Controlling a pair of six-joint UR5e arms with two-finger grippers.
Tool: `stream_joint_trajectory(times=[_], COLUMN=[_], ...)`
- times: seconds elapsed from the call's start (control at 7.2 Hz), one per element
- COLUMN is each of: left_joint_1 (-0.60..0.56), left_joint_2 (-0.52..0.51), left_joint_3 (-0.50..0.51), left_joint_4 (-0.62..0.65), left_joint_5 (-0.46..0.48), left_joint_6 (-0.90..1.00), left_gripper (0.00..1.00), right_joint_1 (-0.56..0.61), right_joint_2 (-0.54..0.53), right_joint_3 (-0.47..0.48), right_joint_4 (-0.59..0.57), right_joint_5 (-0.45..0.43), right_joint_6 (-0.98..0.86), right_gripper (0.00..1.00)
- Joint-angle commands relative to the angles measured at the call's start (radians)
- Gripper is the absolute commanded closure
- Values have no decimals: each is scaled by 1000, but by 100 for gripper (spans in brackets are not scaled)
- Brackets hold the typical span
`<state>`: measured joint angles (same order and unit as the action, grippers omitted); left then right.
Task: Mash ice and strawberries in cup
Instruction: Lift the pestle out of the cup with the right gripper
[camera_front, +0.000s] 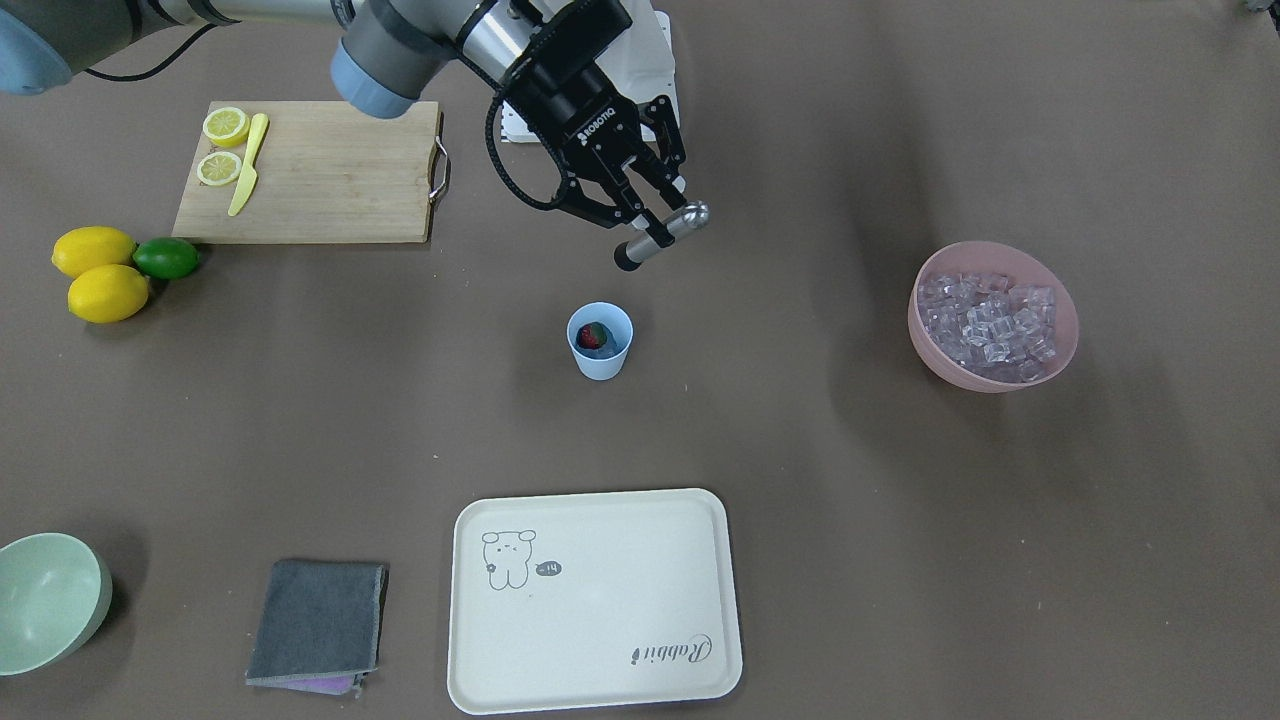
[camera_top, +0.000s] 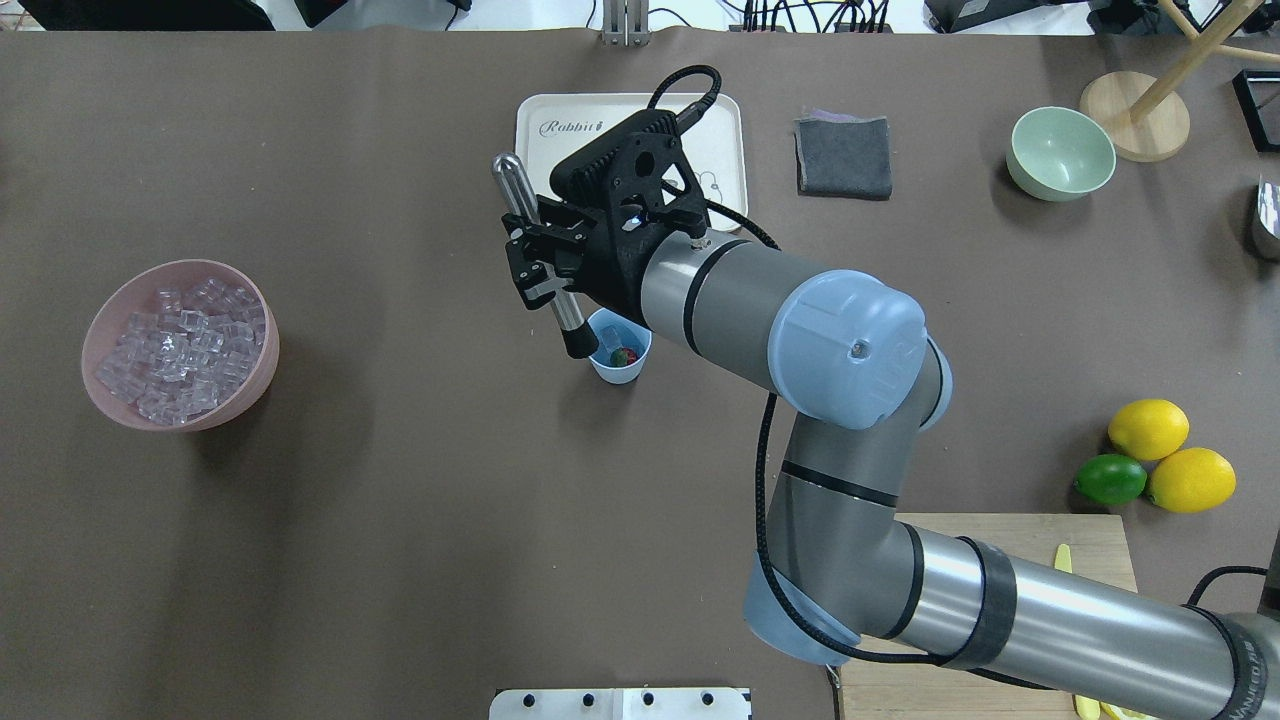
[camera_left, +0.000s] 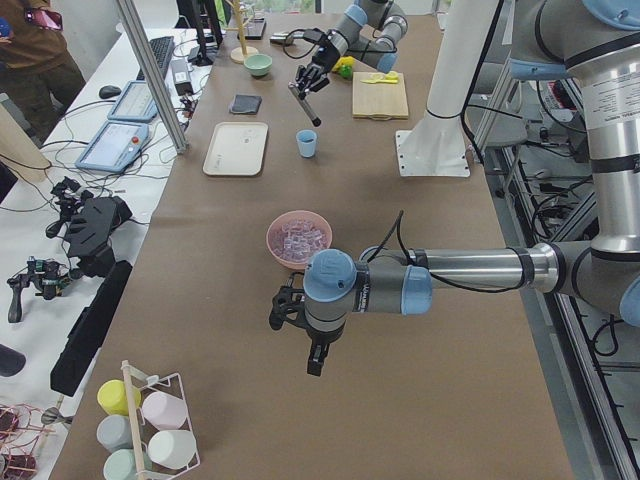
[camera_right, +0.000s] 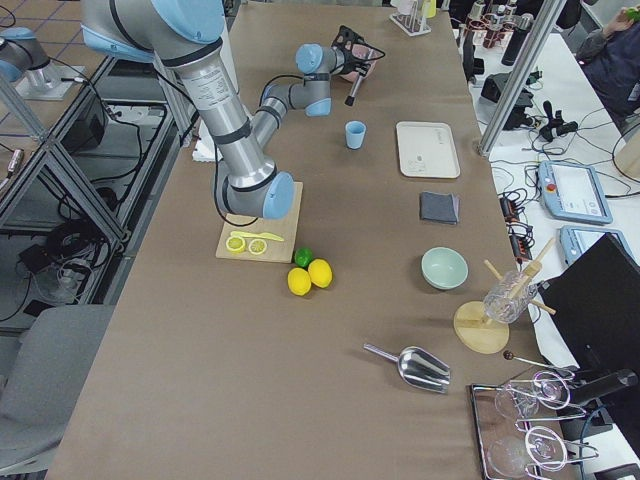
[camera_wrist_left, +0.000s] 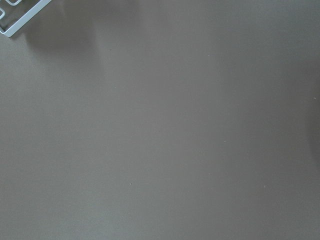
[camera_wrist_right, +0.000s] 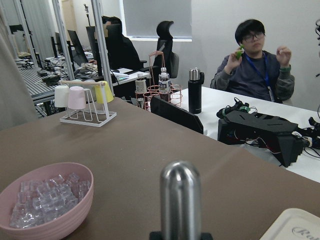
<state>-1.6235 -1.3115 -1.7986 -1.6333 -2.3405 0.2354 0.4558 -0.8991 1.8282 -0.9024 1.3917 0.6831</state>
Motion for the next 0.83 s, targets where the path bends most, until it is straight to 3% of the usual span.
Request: stream_joint_trajectory(times=[0.0,0.14,0.28,0.56,0.69], left_joint_1=[1,1,1,1,1], left_joint_2=[0,0,0,0,0], left_joint_3=[1,7,11,27,34], left_joint_4=[4,6,6,7,7], left_joint_5=[-2,-3,-3,-2,-2], left_joint_6=[-1,1,1,1,1], left_gripper=[1,1,1,1,1], right_joint_1=[7,6,44,241,310], right_joint_2=[-23,-41,-61,-194,-260], right_joint_3=[177,248,253,229,227], right_joint_4=[-423,-601,-660,-668,-681], right_joint_5=[4,27,155,605,712], right_joint_6=[197,267,332,392,383], right_gripper=[100,100,100,100,100])
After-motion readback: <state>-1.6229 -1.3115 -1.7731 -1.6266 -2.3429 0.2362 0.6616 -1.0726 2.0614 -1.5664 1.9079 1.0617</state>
